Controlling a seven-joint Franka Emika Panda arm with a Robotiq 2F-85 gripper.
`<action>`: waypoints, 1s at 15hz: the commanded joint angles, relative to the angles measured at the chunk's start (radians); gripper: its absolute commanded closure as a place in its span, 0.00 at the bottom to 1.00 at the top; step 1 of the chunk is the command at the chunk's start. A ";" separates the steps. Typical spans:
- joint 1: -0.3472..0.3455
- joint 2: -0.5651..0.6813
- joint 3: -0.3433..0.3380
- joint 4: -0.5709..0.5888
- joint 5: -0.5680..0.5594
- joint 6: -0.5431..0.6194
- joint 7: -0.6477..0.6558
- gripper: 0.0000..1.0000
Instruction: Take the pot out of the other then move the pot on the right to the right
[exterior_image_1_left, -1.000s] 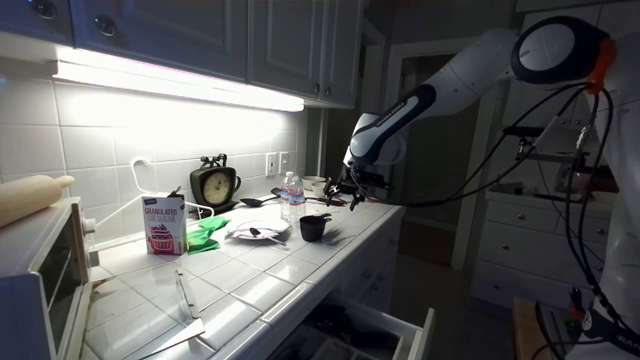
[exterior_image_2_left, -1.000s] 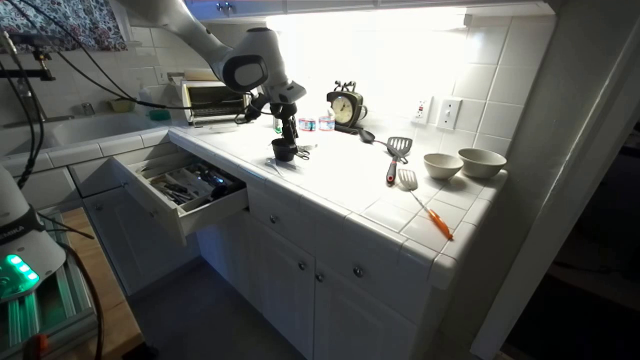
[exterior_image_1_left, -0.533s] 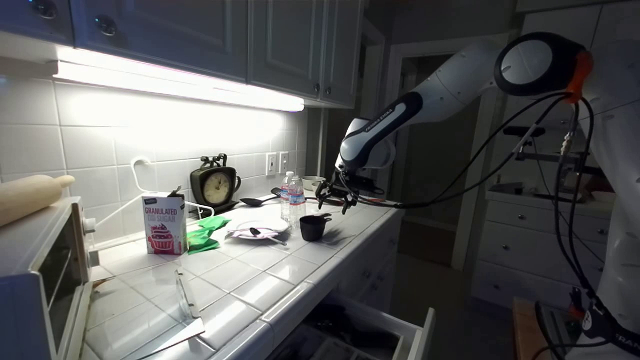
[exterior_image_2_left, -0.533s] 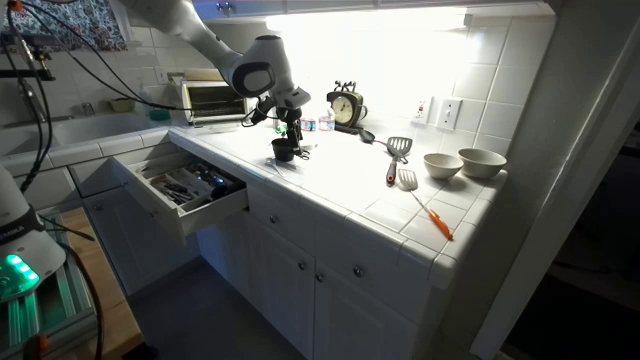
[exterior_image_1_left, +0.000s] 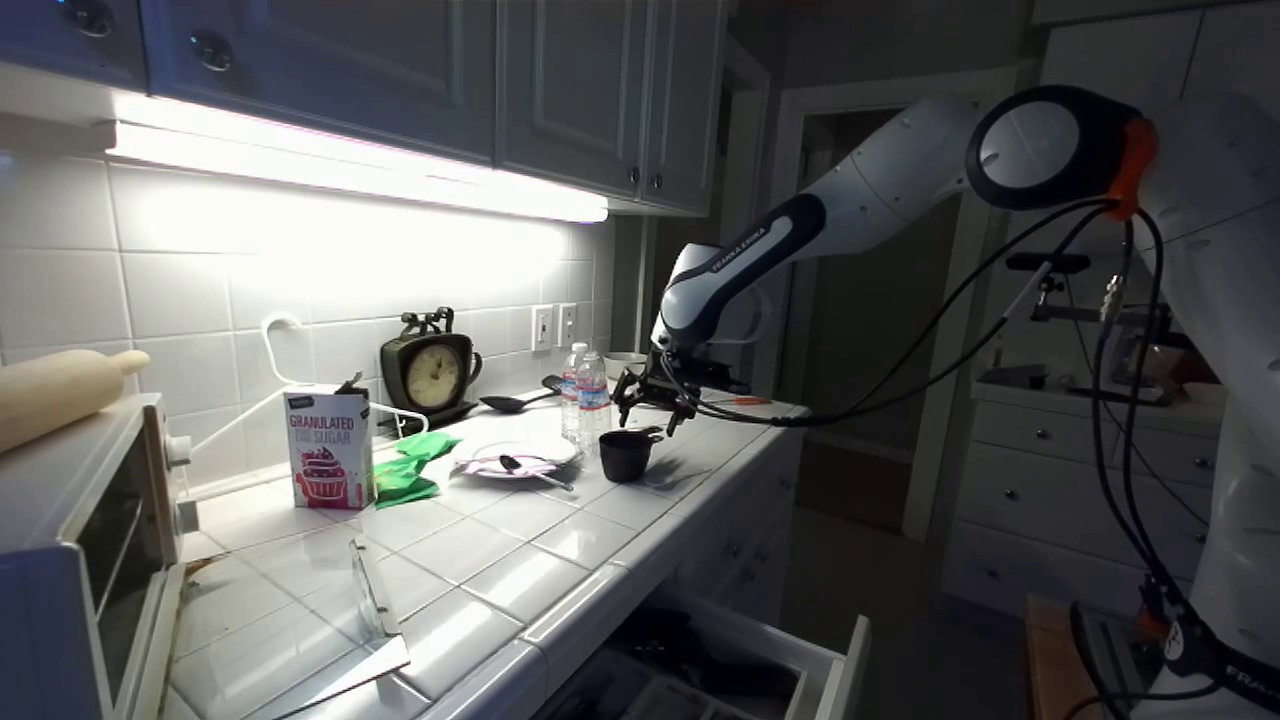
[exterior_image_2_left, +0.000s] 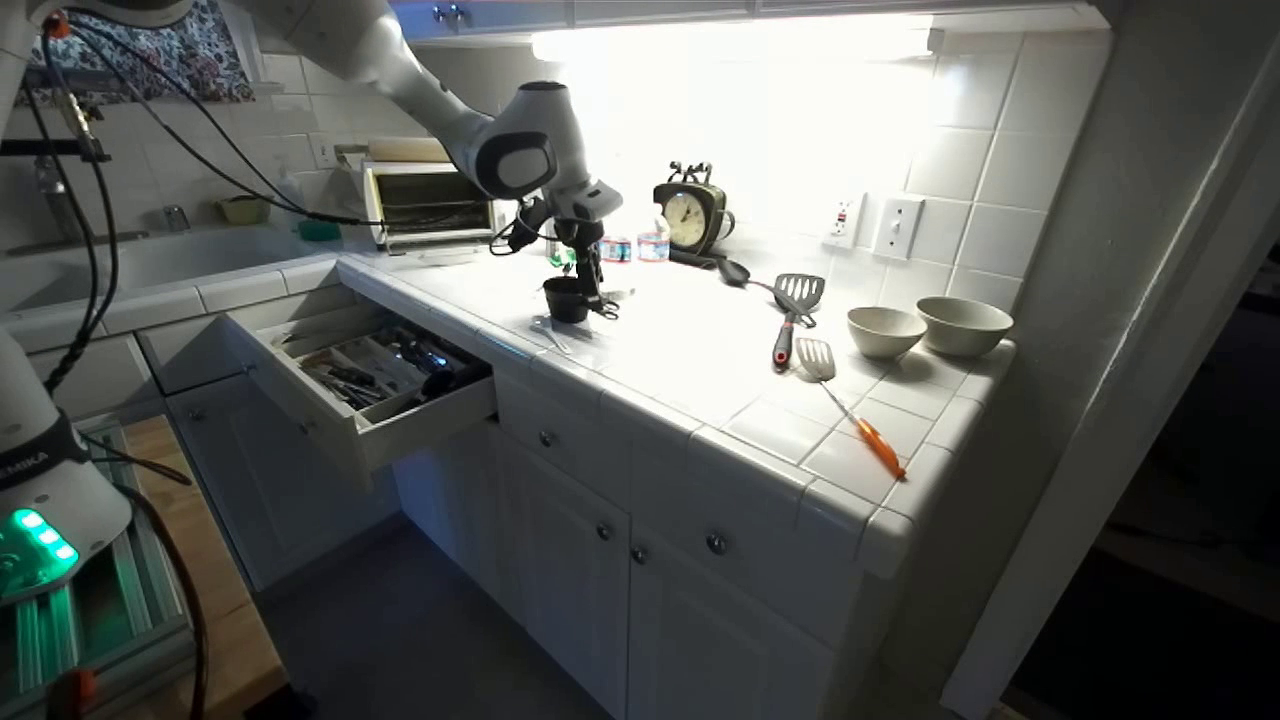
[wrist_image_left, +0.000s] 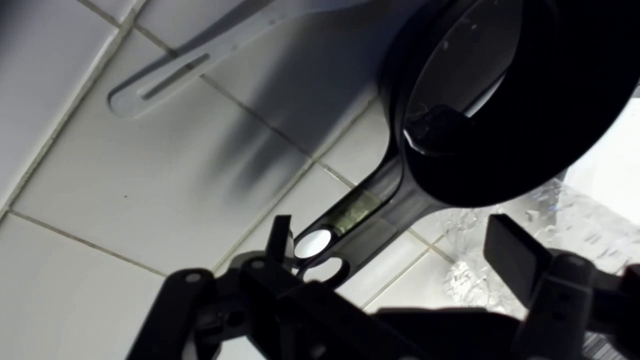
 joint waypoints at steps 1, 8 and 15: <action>0.008 0.040 -0.002 0.063 0.023 -0.039 0.020 0.24; 0.017 0.052 -0.010 0.076 0.017 -0.037 0.042 0.39; 0.025 0.050 -0.017 0.079 0.005 -0.046 0.059 0.54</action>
